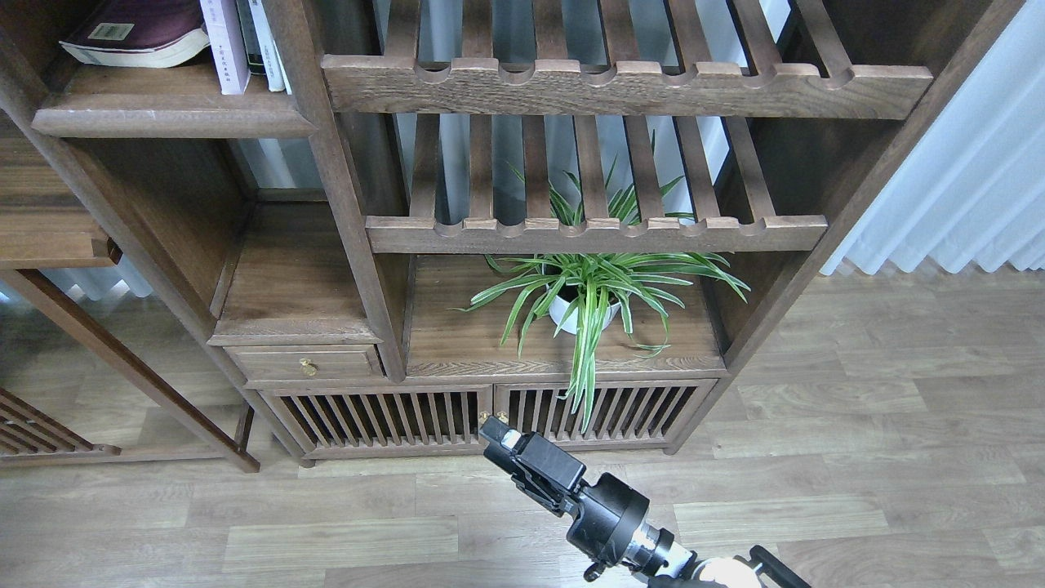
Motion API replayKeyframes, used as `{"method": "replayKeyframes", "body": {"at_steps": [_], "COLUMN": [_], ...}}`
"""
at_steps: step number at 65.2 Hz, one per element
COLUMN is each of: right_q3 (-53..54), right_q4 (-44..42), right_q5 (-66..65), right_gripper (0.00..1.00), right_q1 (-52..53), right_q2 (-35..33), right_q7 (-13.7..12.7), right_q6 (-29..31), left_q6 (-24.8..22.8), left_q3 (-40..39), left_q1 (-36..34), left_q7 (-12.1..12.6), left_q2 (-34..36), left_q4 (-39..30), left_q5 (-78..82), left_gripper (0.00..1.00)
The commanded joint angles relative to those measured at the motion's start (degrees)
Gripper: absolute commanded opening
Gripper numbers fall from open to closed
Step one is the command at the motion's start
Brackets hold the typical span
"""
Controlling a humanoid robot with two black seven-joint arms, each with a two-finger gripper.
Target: Organize books on shelf
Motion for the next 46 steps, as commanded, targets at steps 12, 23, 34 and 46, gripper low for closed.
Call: {"method": "replayKeyframes", "body": {"at_steps": [12, 23, 34, 46], "right_q3": [0.00, 0.09, 0.09, 0.27], "right_q4": [0.17, 0.26, 0.35, 0.43], "right_q5": [-0.04, -0.04, -0.04, -0.04], "right_gripper": [0.86, 0.85, 0.85, 0.85], "right_q1": [-0.08, -0.44, -0.52, -0.79], "right_q2": [0.00, 0.00, 0.00, 0.00], "right_q7": [0.00, 0.00, 0.00, 0.00], "right_q6": [0.00, 0.00, 0.00, 0.00], "left_q6": [0.01, 0.01, 0.01, 0.01], "left_q3": [0.65, 0.65, 1.61, 2.40], "left_q1": [-3.63, -7.59, -9.44, -8.56], "left_q7": [0.02, 0.02, 0.02, 0.02], "left_q2": [-7.90, -9.66, -10.98, -13.97], "left_q4": [7.52, 12.96, 17.18, 17.36], "left_q5": [7.12, 10.38, 13.28, 12.66], "left_gripper": [0.05, 0.05, 0.06, 0.50]}}
